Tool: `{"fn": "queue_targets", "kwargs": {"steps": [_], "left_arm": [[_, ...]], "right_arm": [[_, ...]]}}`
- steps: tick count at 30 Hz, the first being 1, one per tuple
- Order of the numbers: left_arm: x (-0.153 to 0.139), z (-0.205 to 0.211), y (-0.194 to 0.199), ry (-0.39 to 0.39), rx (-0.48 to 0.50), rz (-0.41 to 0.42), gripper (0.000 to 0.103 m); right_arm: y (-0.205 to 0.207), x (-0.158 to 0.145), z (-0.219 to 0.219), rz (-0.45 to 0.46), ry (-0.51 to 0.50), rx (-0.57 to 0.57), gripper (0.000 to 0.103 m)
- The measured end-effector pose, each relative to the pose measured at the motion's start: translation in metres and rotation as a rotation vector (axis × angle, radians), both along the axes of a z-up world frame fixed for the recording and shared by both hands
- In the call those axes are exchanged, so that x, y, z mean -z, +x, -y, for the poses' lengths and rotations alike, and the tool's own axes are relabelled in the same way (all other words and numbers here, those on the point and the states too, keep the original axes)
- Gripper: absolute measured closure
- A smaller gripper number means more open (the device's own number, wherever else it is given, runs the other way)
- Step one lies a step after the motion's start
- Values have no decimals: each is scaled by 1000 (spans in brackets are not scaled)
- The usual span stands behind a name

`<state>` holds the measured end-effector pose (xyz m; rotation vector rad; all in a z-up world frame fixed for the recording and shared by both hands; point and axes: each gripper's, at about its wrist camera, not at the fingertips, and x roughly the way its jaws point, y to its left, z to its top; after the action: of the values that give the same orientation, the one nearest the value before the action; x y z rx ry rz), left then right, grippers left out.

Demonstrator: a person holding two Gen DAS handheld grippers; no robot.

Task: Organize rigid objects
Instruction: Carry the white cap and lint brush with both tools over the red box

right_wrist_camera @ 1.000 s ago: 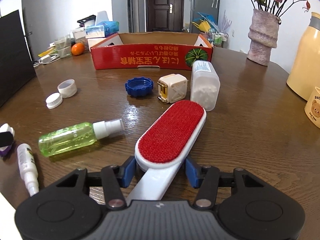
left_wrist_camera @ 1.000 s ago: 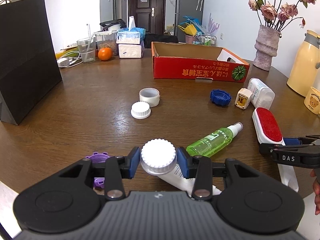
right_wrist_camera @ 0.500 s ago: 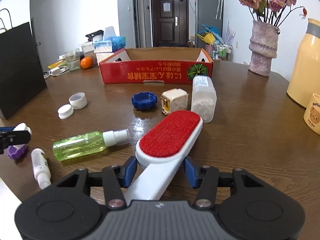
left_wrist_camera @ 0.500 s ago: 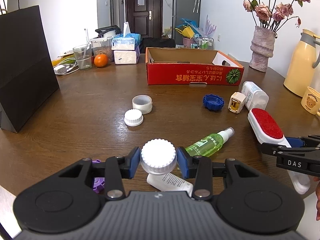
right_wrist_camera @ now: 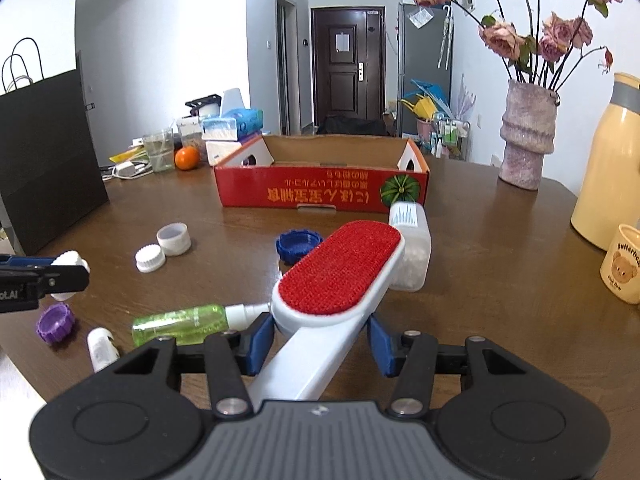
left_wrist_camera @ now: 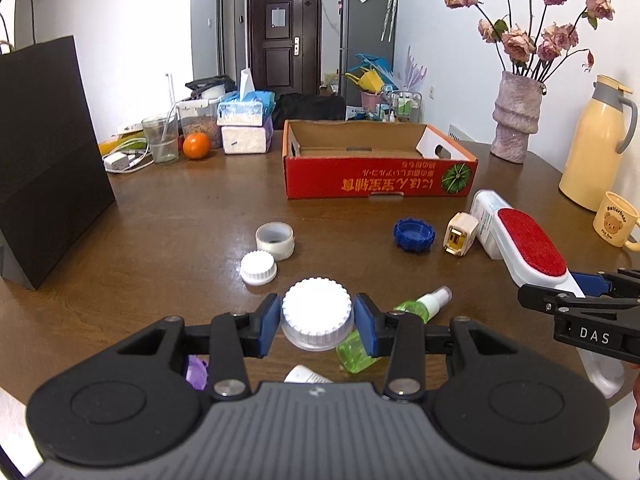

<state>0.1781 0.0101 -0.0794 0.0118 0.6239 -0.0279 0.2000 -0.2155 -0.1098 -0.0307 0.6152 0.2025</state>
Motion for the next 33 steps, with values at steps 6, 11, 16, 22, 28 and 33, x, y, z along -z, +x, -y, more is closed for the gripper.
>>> {"fn": "queue_targets", "kwargs": {"steps": [6, 11, 16, 22, 28, 33], "left_arm": [[-13, 4, 8, -9, 5, 16, 61], [-19, 7, 18, -17, 10, 8, 61], [-28, 11, 31, -28, 7, 9, 61], [-38, 14, 55, -34, 1, 12, 61], [-46, 19, 81, -27, -2, 20, 61], [-52, 24, 106, -23, -8, 24, 61]], "right_arm": [[3, -16, -3, 34, -6, -15, 52], [8, -27, -8, 54, -4, -30, 52], [16, -36, -10, 69, 2, -38, 52], [32, -47, -11, 86, 4, -43, 52], [54, -58, -9, 107, 6, -50, 52], [74, -64, -9, 121, 5, -54, 52]]}}
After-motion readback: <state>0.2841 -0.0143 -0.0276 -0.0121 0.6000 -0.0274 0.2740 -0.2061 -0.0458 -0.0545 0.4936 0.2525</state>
